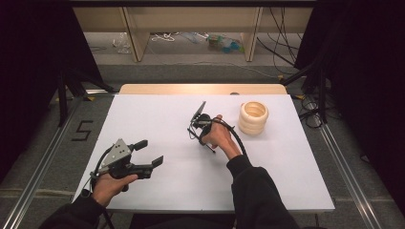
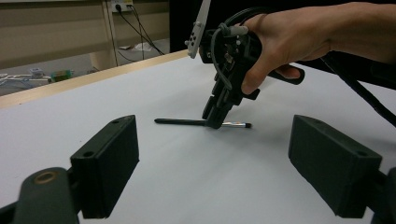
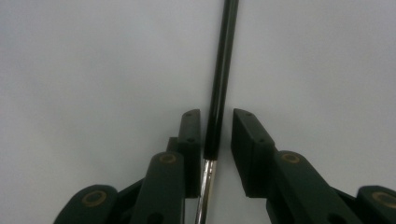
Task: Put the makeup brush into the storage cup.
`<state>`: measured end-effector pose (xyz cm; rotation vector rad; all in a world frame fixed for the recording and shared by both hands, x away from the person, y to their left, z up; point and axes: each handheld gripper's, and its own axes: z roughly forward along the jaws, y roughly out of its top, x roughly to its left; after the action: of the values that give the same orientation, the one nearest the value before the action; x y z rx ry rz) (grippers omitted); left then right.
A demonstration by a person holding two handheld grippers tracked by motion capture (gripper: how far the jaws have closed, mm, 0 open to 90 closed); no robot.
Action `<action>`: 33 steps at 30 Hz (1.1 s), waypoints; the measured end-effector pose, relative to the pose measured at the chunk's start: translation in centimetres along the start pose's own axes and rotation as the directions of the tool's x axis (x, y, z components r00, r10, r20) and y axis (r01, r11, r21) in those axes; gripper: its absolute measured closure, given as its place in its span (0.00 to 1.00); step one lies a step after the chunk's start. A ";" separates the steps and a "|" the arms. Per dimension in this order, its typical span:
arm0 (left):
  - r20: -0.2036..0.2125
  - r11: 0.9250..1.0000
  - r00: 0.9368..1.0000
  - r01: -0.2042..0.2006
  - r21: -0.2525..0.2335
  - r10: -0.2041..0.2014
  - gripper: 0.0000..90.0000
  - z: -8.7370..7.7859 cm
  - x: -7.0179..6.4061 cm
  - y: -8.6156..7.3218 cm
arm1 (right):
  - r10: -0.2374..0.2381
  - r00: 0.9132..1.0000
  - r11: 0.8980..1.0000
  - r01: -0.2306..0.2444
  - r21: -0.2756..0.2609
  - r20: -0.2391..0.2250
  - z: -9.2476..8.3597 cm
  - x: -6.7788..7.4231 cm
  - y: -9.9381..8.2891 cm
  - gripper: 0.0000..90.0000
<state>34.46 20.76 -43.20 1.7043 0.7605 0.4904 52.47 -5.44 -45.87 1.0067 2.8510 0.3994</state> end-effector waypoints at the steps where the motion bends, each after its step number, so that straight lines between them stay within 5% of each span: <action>1: 0.000 1.000 1.000 0.000 0.000 0.000 0.18 0.0 0.0 0.0 | 0.000 1.000 1.000 0.000 0.001 0.002 0.0 0.0 0.0 0.83; 25: 0.000 1.000 1.000 0.001 0.000 -0.001 0.18 0.0 0.0 0.0 | 0.008 1.000 1.000 -0.008 0.026 0.012 -0.1 0.5 0.2 0.93; 26: 0.000 1.000 1.000 0.001 0.001 -0.001 0.18 0.0 0.0 0.0 | -0.032 0.999 0.999 0.032 0.012 0.020 0.0 0.3 0.1 0.93; 33: 0.003 1.000 1.000 0.001 -0.002 -0.001 0.18 0.0 0.0 0.0 | -0.046 0.999 0.999 0.046 0.011 0.019 -0.4 0.4 0.0 0.93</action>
<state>34.49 20.74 -43.23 1.7022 0.7588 0.4881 52.08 -5.32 -45.44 0.9393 2.8565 0.3687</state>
